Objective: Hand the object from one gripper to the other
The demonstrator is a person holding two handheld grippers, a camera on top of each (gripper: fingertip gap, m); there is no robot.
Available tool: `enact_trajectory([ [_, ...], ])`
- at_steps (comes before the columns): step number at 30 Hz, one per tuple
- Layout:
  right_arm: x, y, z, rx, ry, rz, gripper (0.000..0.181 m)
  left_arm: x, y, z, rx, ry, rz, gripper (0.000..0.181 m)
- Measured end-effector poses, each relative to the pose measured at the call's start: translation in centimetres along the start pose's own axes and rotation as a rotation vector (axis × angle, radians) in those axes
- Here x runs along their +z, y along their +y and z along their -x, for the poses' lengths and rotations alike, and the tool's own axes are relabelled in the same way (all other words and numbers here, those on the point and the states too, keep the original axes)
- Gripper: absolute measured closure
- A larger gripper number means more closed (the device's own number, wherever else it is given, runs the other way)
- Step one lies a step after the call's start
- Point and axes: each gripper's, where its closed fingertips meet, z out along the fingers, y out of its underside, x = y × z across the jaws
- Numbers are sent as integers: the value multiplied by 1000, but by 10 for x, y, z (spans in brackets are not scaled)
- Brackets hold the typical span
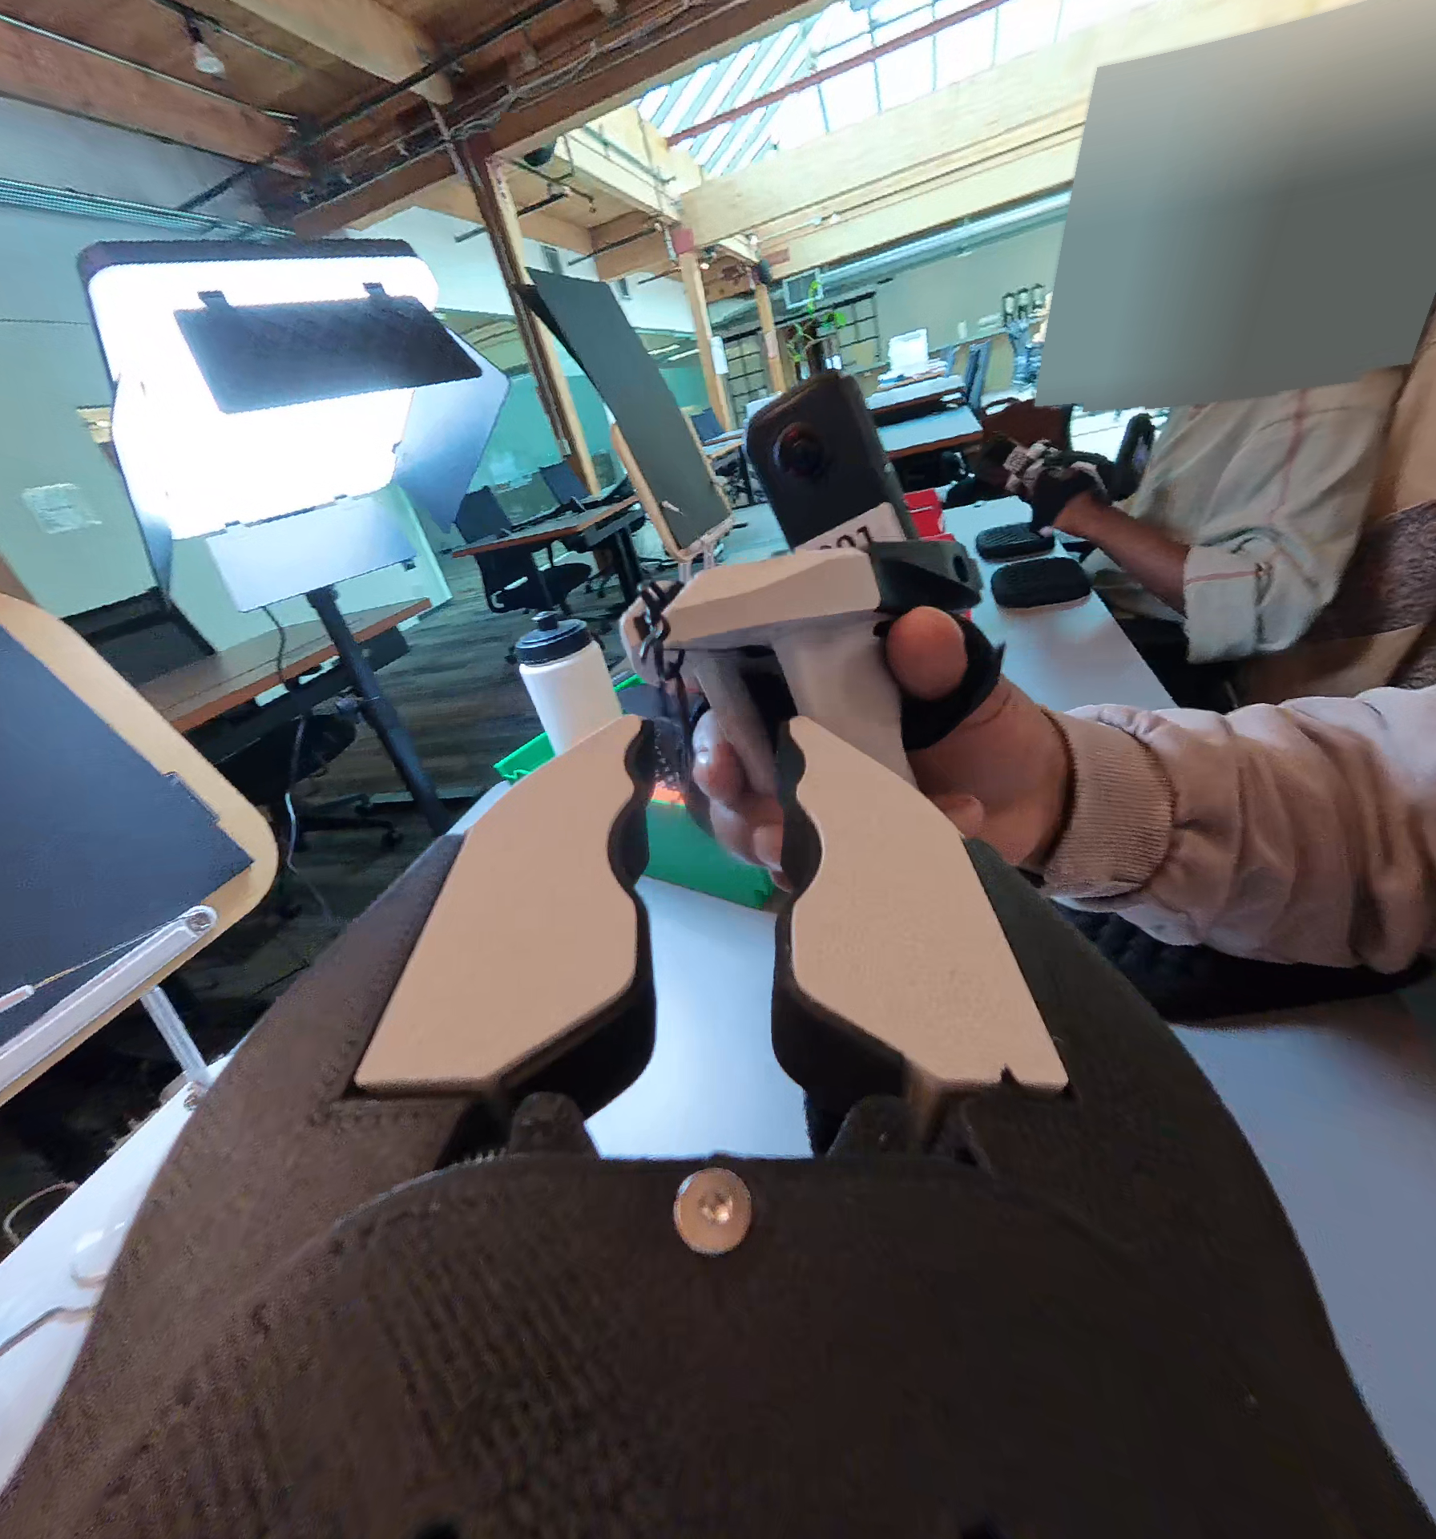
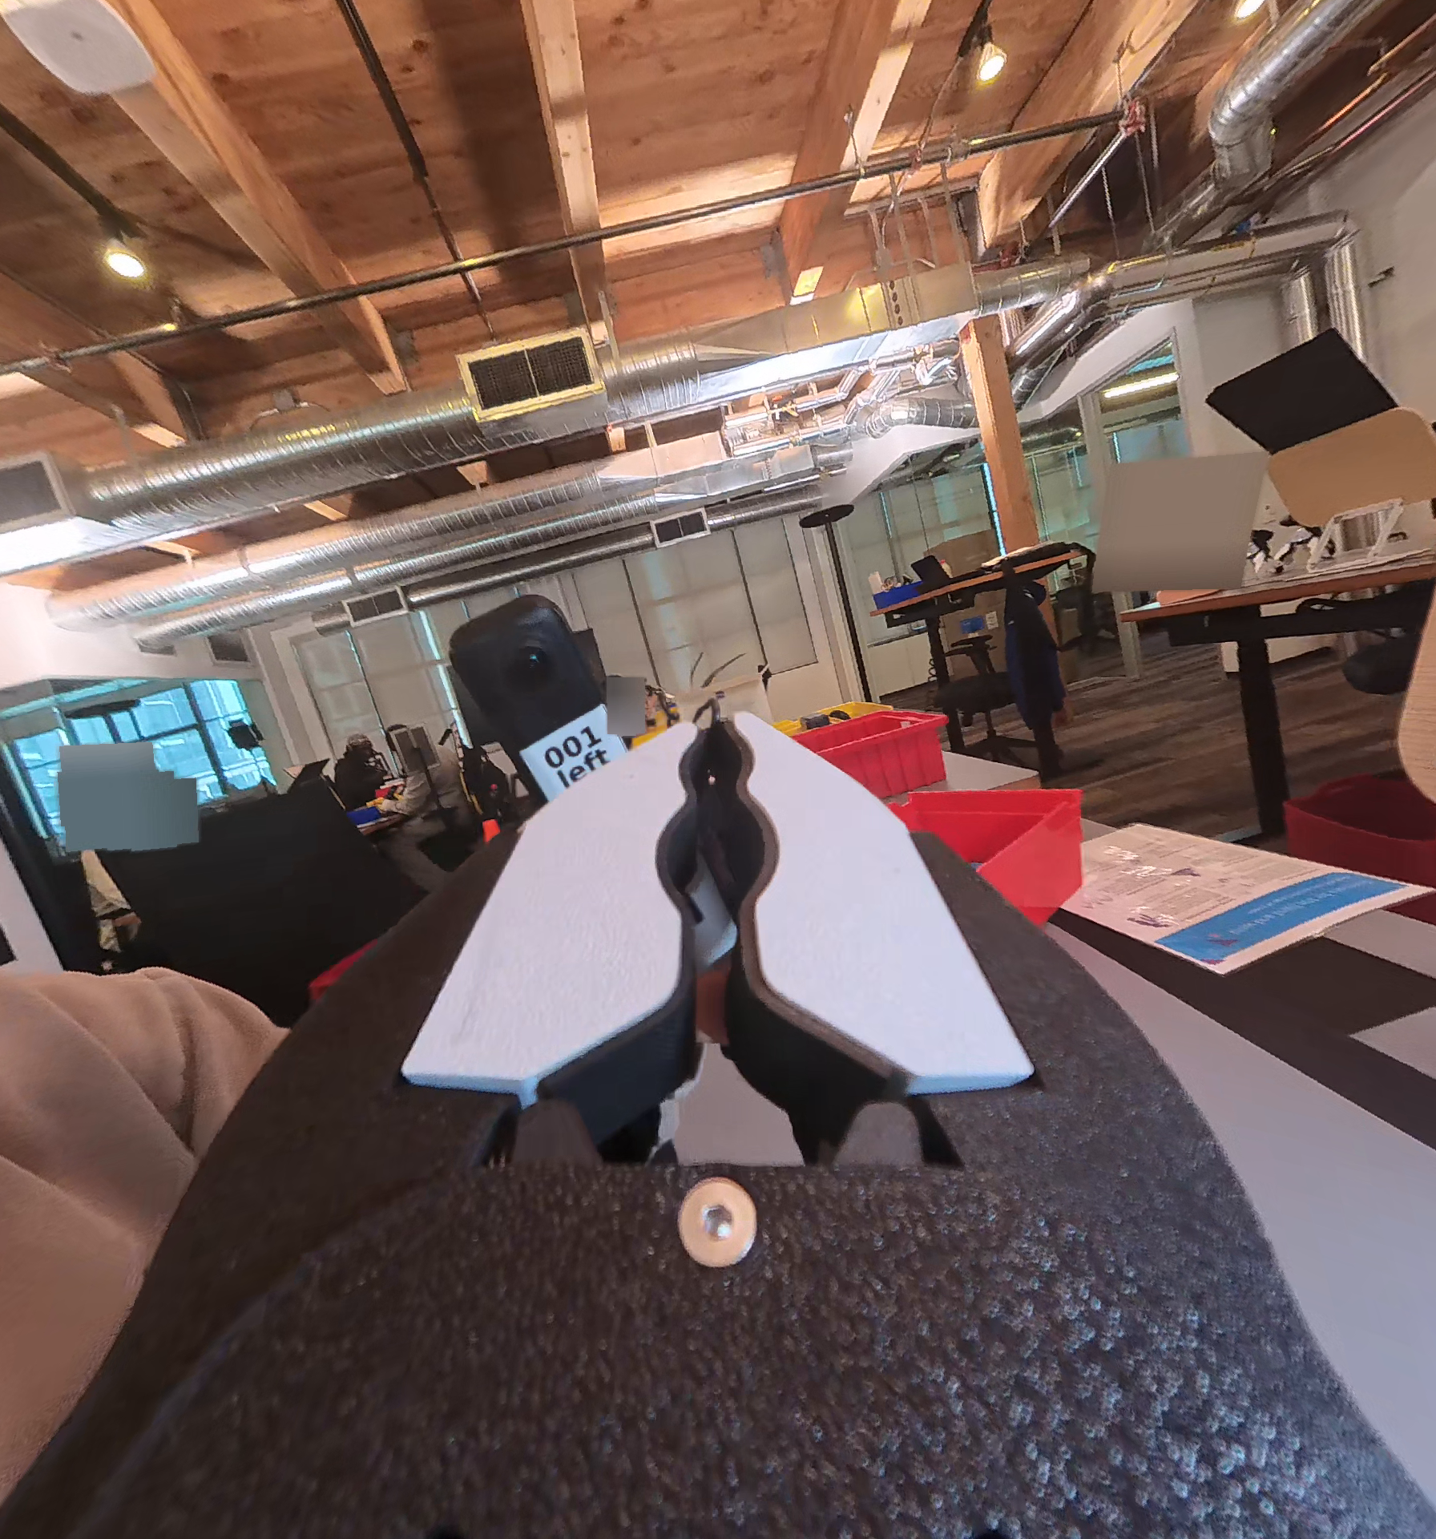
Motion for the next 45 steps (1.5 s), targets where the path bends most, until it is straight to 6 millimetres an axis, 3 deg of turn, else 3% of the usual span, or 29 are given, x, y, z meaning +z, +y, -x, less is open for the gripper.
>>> enact_trajectory([
  [4, 0, -2, 4, -50, 10, -1, 180, -5, -6, 9, 17, -61, -46, 179],
  [19, -12, -4, 0, -166, -12, 115, 168, -33, -25, 19, 31, -2, -27, 180],
  [25, -22, -13, 0, -341, 47, 190, 168, -41, -19, 12, 98, 62, 57, 180],
  [28, -23, 6, 10, -505, 20, 341, 167, -40, -9, -8, 135, 183, 118, 180],
  [32, -36, 62, 29, -760, -120, 676, 159, -38, 15, -39, 135, 365, 238, 180],
  [34, -35, 75, 34, -814, -152, 726, 157, -40, 22, -55, 105, 480, 257, 180],
  [37, -34, 84, 40, -813, -200, 730, 158, -47, 31, -72, 54, 621, 282, 180],
  [40, -36, 95, 40, -826, -226, 772, 177, -50, 29, -74, 5, 670, 252, 180],
  [43, -32, 88, 37, -833, -197, 731, 178, -51, 25, -69, -33, 663, 222, 180],
  [45, -31, 78, 31, -849, -143, 701, 178, -49, 17, -55, -57, 601, 167, 168],
])
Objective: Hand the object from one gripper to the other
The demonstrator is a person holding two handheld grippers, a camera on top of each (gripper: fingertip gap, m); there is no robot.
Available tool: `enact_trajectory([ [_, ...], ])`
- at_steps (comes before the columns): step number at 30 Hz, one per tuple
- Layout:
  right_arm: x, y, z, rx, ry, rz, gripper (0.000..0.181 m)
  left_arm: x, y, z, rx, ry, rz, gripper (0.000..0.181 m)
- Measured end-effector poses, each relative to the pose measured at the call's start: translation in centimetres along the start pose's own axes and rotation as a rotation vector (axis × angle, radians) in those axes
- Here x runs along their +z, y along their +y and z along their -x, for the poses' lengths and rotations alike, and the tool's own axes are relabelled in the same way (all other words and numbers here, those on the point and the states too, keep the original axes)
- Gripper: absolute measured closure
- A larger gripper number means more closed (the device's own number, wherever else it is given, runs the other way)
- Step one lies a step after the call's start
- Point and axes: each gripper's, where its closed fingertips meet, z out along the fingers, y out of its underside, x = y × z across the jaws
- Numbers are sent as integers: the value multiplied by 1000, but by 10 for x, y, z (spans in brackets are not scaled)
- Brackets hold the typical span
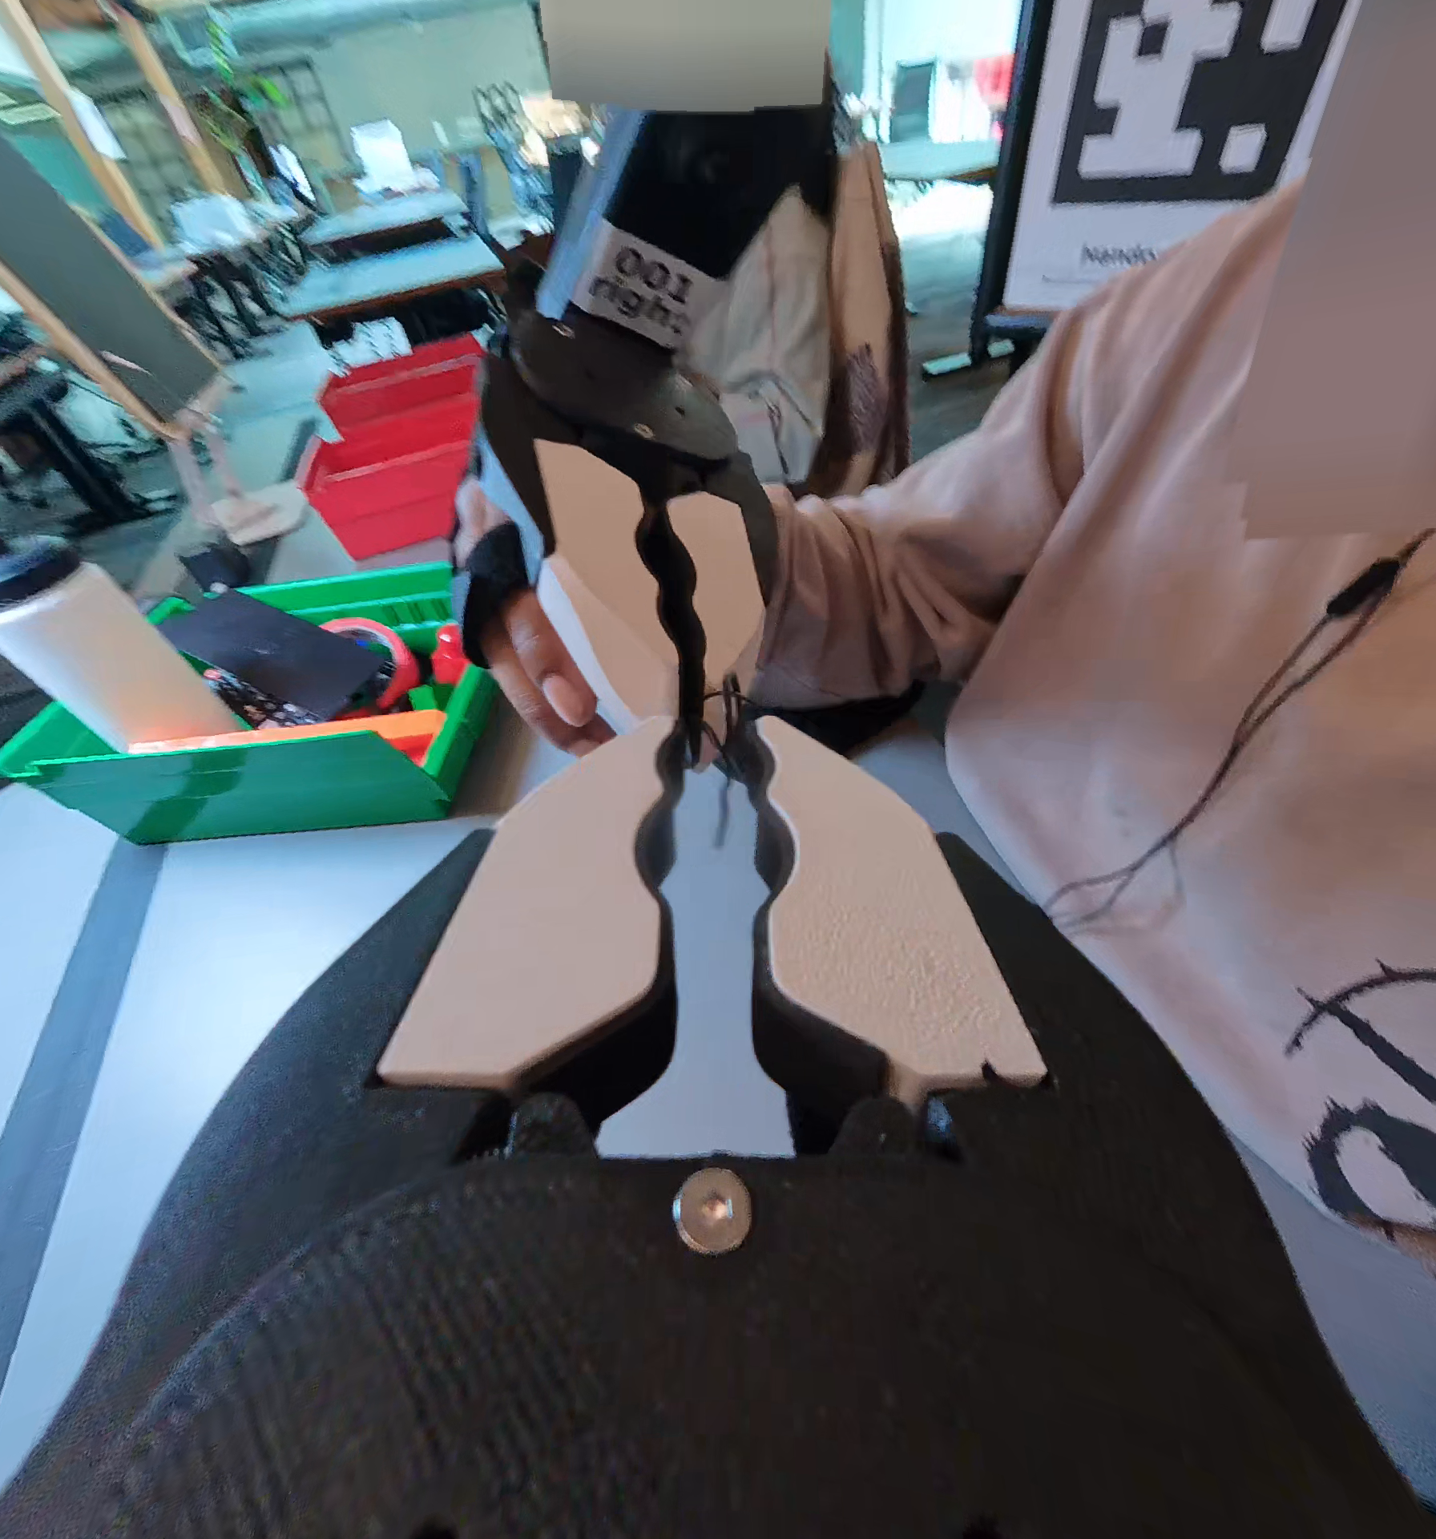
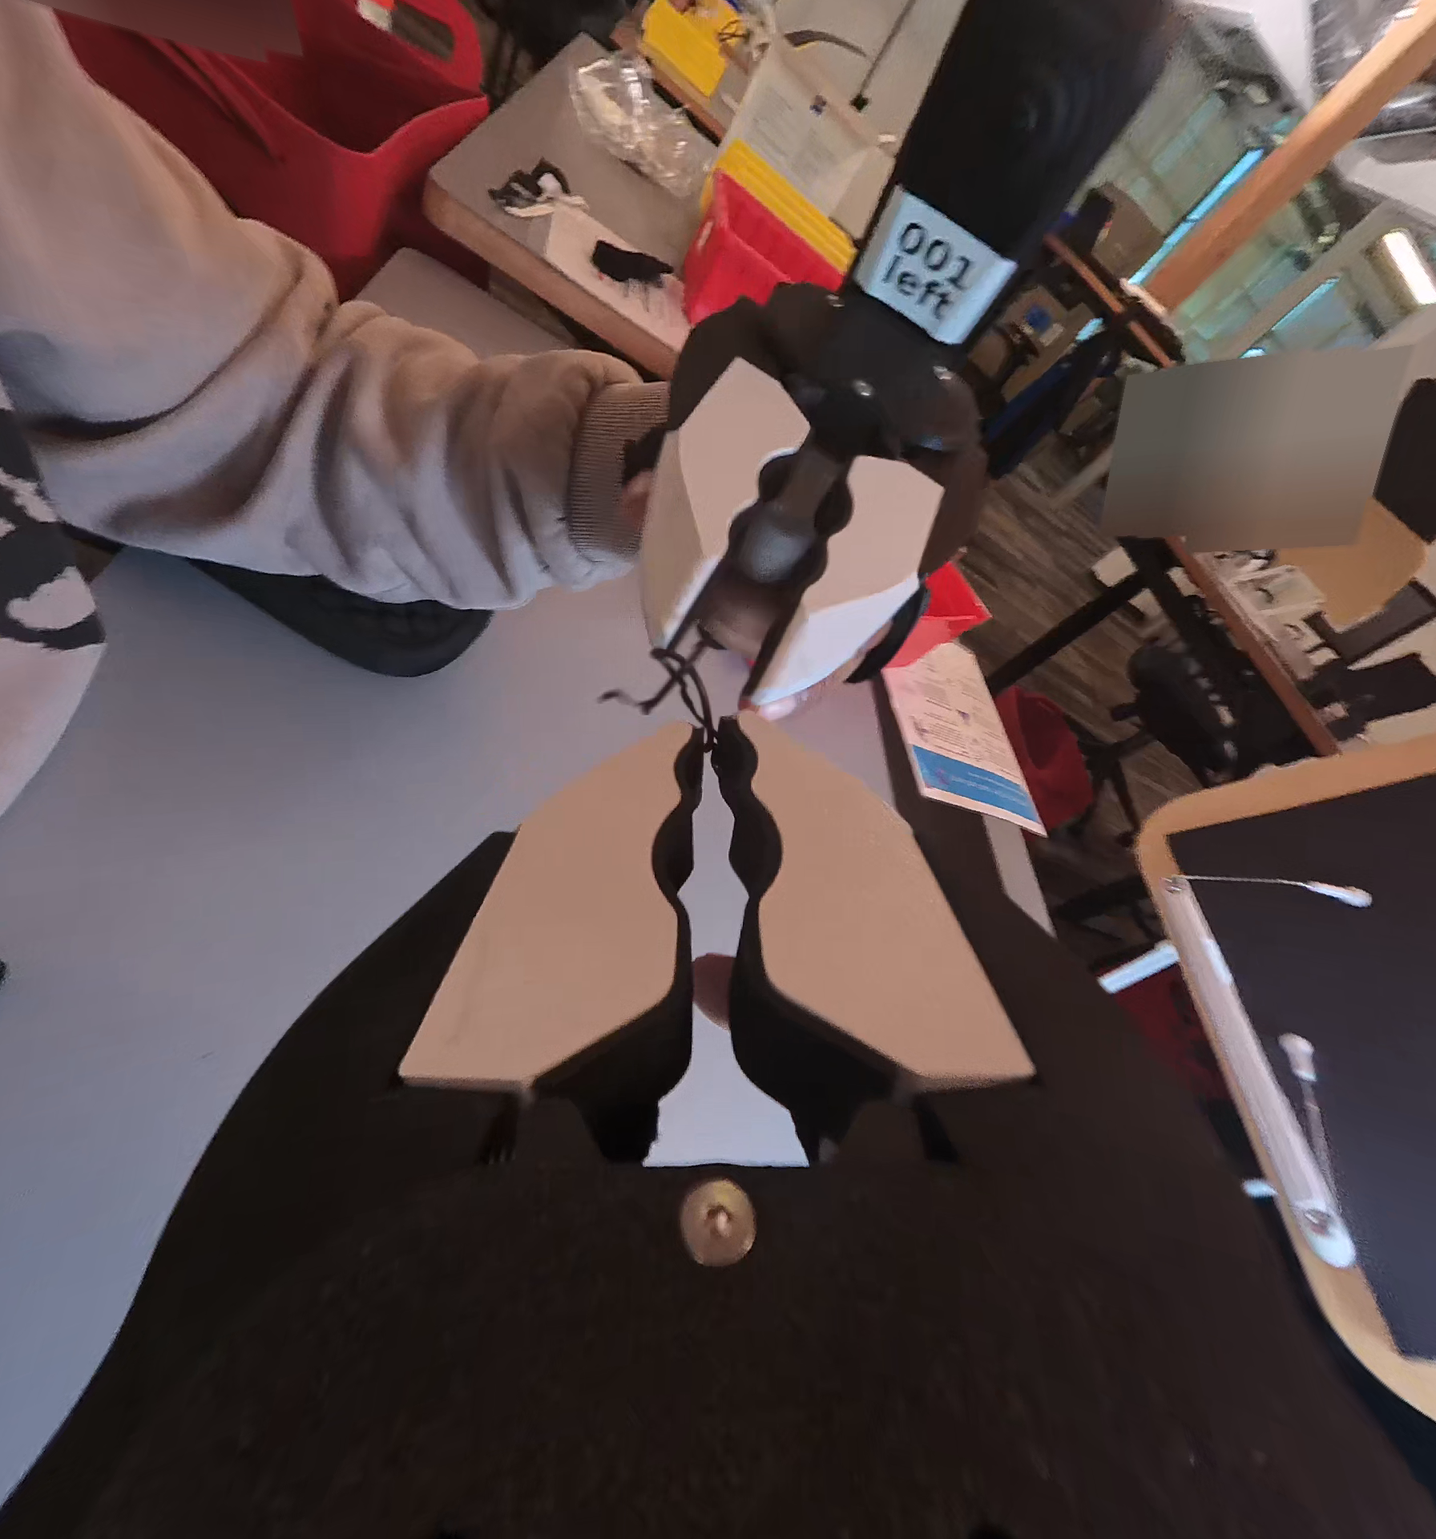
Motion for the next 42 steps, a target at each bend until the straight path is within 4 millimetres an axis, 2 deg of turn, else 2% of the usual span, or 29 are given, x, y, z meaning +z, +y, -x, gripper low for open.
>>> enact_trajectory([
  [3, -11, -2, -34, -61, 225, -1, 178, -18, -17, 20, -48, -97, -129, 152],
  [5, -22, -6, -57, -168, 410, 1, 178, -30, -24, 38, -112, -185, -202, 153],
  [9, -33, -6, -79, -400, 649, 76, 178, -36, -23, 55, -289, -180, -297, 155],
  [12, -33, -4, -80, -432, 665, 89, 178, -35, -17, 63, -313, -200, -303, 155],
  [19, -39, 0, -86, -409, 685, 93, 178, -32, -14, 64, -292, -220, -275, 156],
  [25, -42, 5, -91, -387, 697, 98, 178, -21, -1, 67, -300, -227, -219, 157],
  [28, -40, 7, -89, -415, 689, 101, 178, -16, -3, 64, -321, -190, -245, 157],
  [34, -36, 11, -88, -635, 753, 137, 178, -21, -24, 68, -545, -113, -452, 158],
  [38, -26, 17, -85, -850, 812, 211, 178, -21, -20, 77, -697, -99, -507, 158],
  [42, -17, 19, -82, -890, 823, 205, 178, -12, -3, 84, -740, -151, -432, 162],
])
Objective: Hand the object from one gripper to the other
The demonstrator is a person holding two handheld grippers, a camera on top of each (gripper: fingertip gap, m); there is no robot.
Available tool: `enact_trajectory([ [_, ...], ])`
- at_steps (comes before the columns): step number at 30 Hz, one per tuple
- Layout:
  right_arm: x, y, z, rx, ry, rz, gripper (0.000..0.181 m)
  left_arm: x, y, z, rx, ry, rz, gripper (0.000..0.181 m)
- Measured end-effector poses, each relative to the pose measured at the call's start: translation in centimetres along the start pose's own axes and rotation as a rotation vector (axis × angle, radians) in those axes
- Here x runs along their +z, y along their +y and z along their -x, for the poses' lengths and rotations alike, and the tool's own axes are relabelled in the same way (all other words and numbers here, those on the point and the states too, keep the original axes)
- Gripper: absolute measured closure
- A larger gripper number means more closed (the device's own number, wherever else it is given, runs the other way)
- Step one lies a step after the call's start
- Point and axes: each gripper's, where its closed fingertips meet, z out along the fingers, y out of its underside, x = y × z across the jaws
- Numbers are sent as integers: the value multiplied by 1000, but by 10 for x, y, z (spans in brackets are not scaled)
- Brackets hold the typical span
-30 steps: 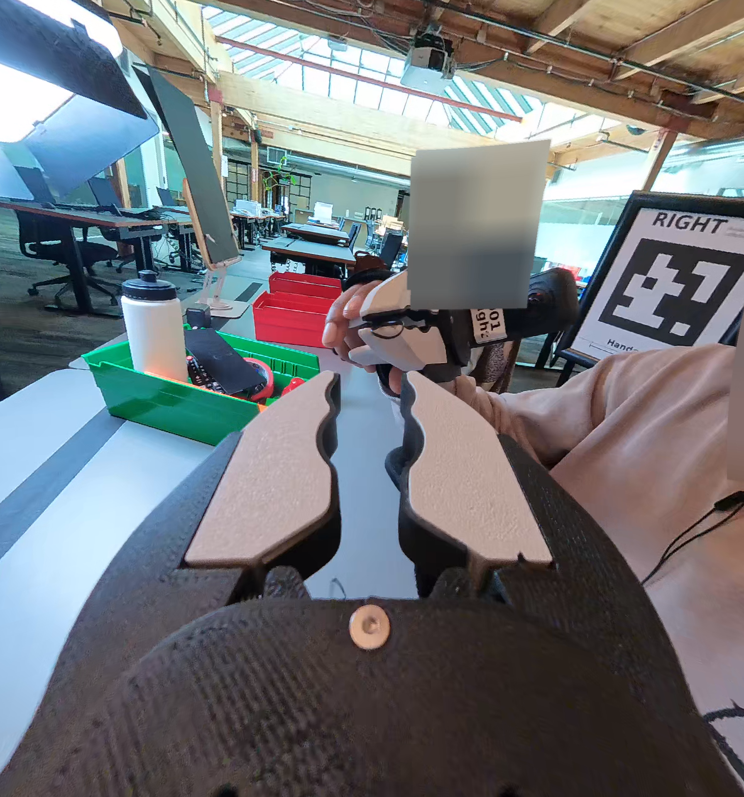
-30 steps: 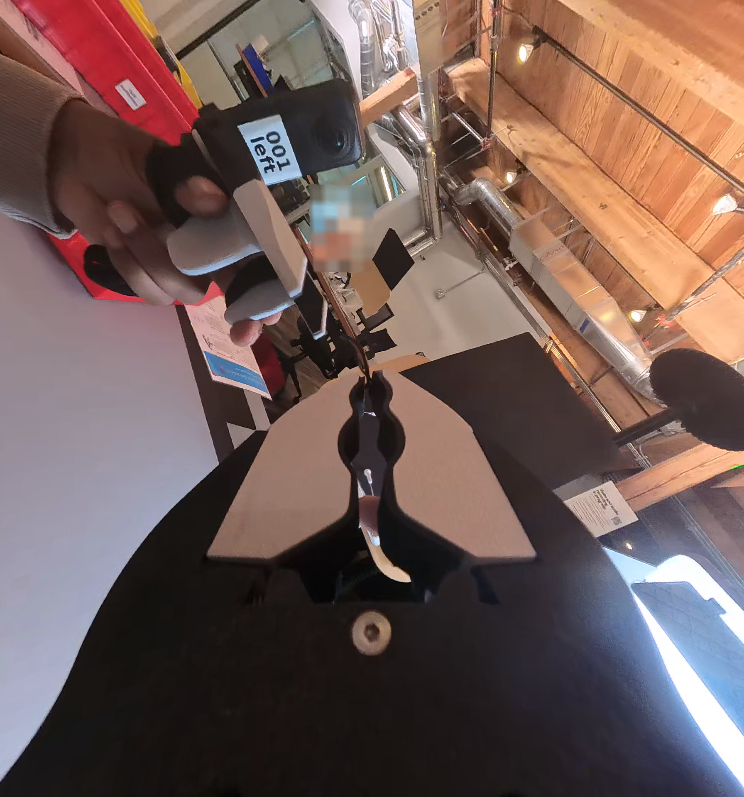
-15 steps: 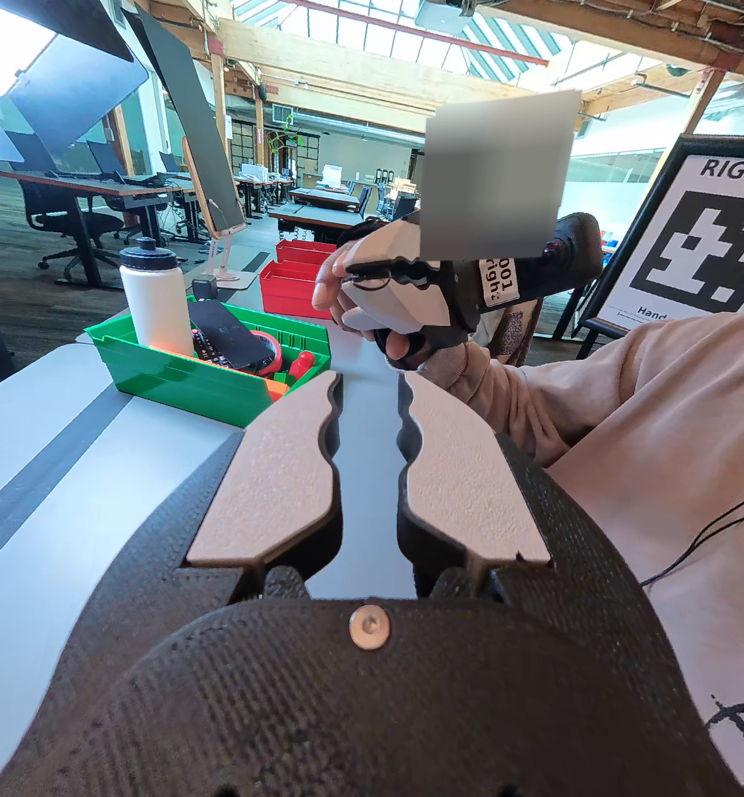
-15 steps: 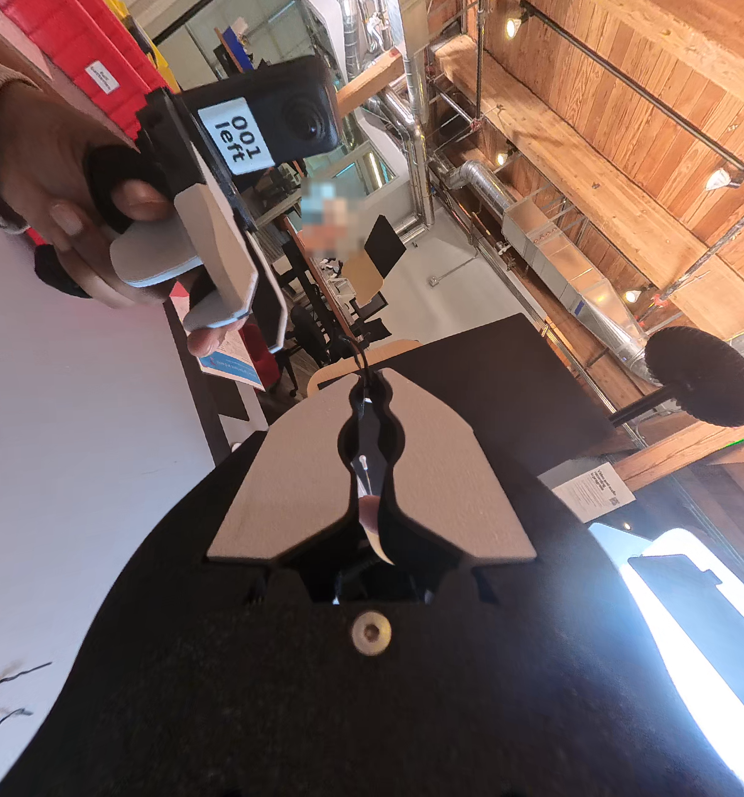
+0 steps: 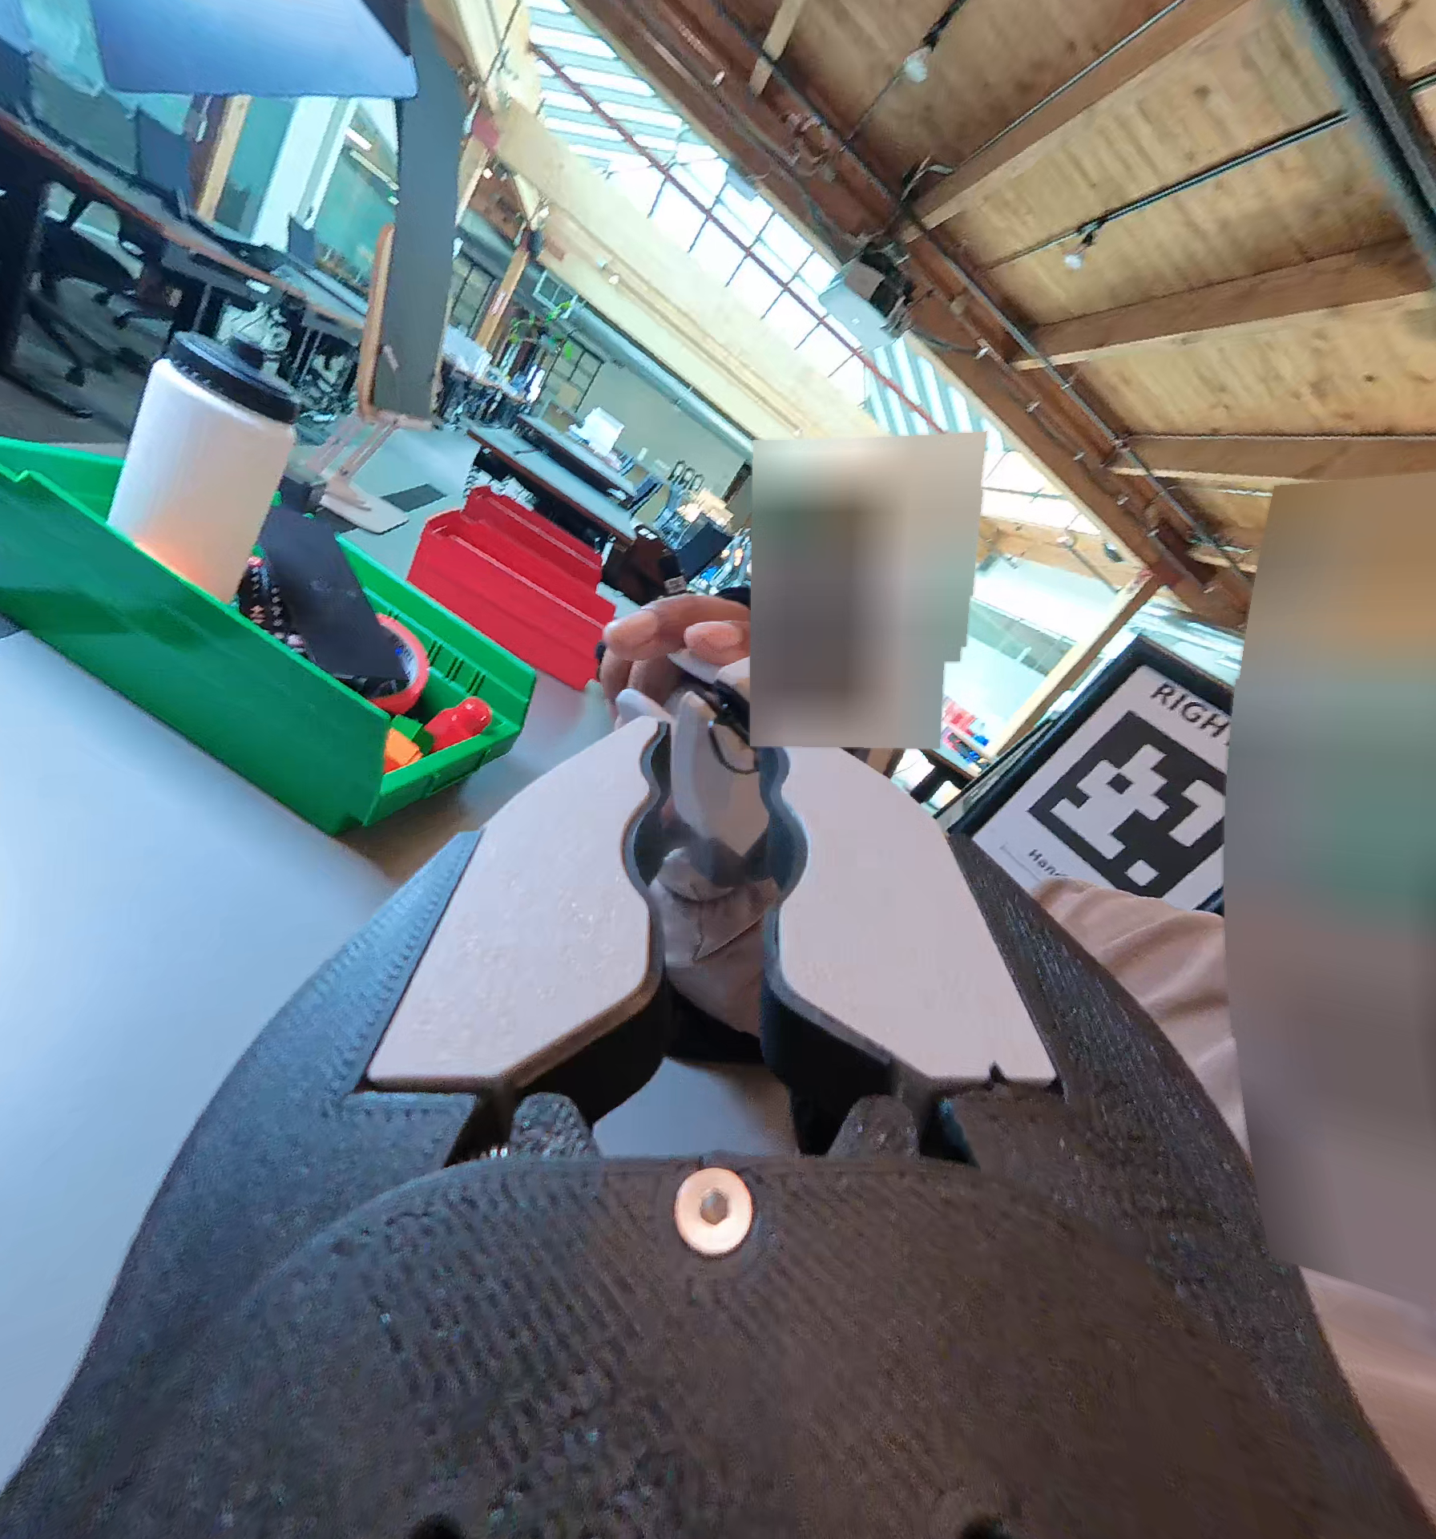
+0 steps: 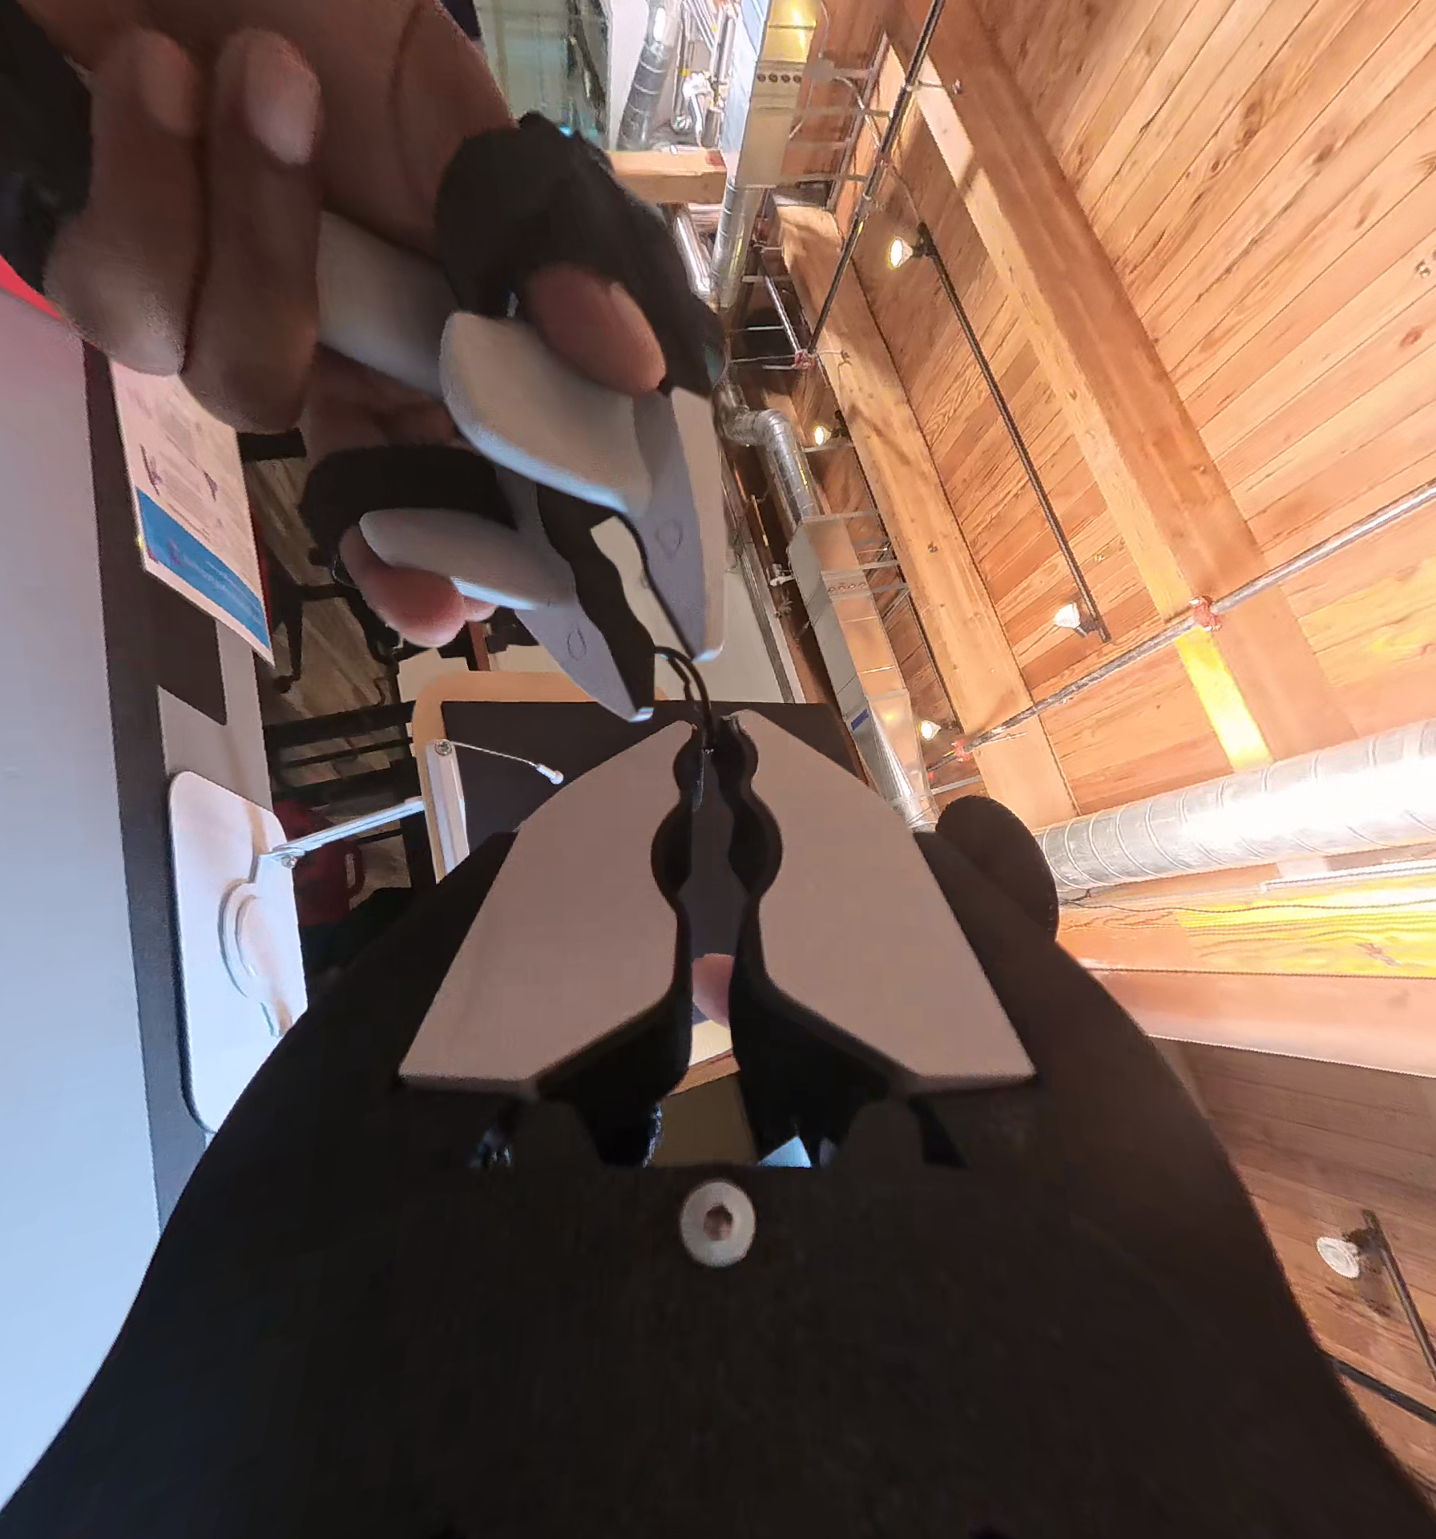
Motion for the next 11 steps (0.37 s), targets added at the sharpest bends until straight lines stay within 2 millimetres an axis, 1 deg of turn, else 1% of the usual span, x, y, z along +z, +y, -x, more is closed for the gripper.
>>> enact_trajectory([
  [1, 0, 0, 1, 0, -6, -2, 178, 0, 1, 2, 4, -7, 6, 165],
  [3, 1, 0, 5, 6, -24, -1, 178, 0, 1, -1, 20, 18, 2, 179],
  [5, 2, 3, 9, 64, -64, -4, 174, -1, 1, 0, 73, -5, 14, 180],
  [8, 1, 21, 9, 251, -150, 37, 167, -8, -7, 3, 199, -81, 6, 180],
  [10, -4, 38, 13, 431, -271, 84, 166, -17, -15, 5, 300, -142, 2, 180],
  [11, -8, 48, 20, 513, -354, 131, 166, -21, -18, 6, 348, -175, 3, 180],
])
